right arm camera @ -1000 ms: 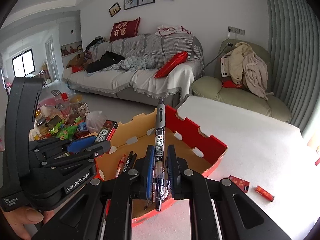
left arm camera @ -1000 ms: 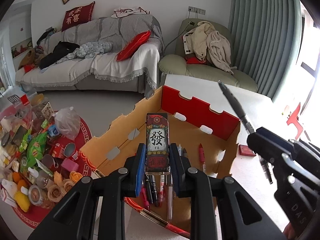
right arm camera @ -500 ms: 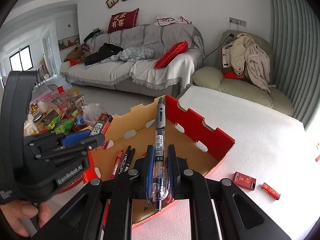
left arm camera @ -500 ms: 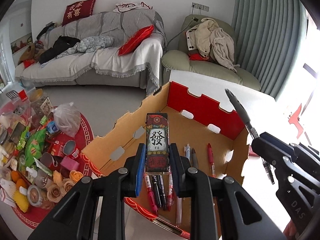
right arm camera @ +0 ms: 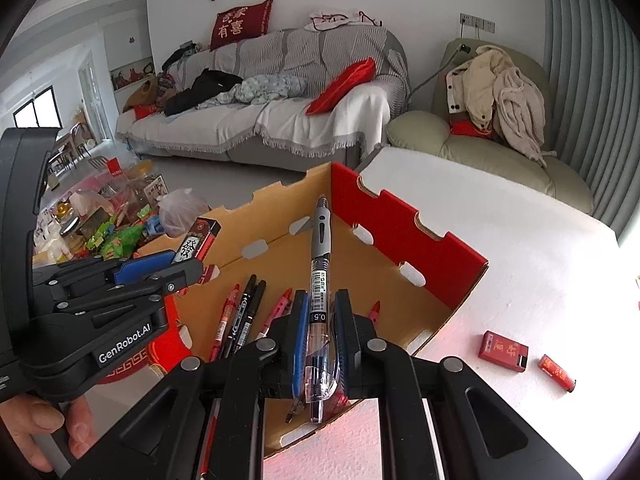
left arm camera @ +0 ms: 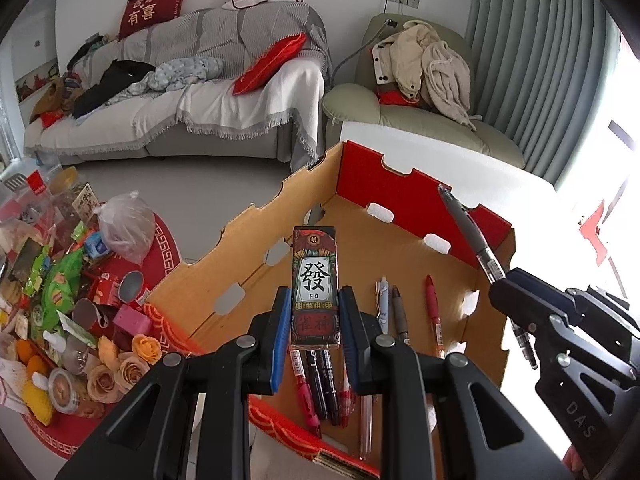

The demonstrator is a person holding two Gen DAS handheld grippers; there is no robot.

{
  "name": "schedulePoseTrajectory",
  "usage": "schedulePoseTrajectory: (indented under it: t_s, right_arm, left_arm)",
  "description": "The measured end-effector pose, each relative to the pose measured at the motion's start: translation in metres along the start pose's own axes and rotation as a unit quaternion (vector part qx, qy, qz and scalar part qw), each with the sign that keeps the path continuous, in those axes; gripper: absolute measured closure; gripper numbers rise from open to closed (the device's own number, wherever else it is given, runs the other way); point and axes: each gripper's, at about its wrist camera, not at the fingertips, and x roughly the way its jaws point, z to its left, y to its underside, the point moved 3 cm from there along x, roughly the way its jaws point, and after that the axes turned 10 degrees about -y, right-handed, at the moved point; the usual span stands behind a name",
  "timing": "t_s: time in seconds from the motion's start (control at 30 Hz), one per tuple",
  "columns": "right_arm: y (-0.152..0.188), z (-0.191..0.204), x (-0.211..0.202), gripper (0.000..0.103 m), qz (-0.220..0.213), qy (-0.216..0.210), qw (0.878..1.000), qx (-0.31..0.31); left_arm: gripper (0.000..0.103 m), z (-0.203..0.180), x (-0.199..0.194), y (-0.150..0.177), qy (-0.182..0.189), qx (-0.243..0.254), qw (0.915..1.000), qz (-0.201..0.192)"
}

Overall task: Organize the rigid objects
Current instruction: 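Carry the mahjong-tile box and black pen over the cardboard box and open both grippers, then move both open grippers back toward the red card box and red tube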

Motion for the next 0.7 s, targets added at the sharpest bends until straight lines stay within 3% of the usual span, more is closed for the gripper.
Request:
schedulePoseTrajectory:
  t_s: [0.17, 0.23, 0.27, 0.3, 0.5, 0.67, 0.7]
  right_arm:
    - [-0.003, -0.001, 0.011, 0.089, 0.009, 0.0, 1.0, 0.001]
    - [-0.003, -0.001, 0.015, 0.089, 0.013, -0.001, 1.0, 0.001]
    - [-0.003, -0.002, 0.016, 0.089, 0.012, -0.004, 1.0, 0.001]
    - [-0.003, -0.003, 0.018, 0.089, 0.015, -0.007, 1.0, -0.001]
    - [0.003, -0.018, 0.011, 0.088, 0.012, 0.005, 1.0, 0.019]
    - [0.015, -0.034, -0.024, 0.087, -0.013, 0.022, 0.999, 0.032]
    - [0.019, -0.037, -0.031, 0.069, -0.018, 0.028, 0.999, 0.035]
  left_arm:
    - [0.077, -0.006, 0.011, -0.004, -0.004, 0.005, 0.9999, 0.01]
    - [0.063, -0.008, 0.016, -0.005, -0.01, 0.009, 0.9997, 0.019]
    - [0.048, -0.008, 0.018, -0.004, -0.011, 0.01, 0.9996, 0.023]
    - [0.043, -0.008, 0.017, -0.004, -0.013, 0.009, 0.9997, 0.017]
    - [0.043, -0.009, 0.009, 0.002, -0.004, 0.006, 0.9999, 0.012]
    - [0.043, -0.02, -0.013, 0.011, 0.019, 0.006, 0.9998, 0.002]
    - [0.043, -0.026, -0.021, 0.013, 0.026, 0.009, 0.9996, -0.004]
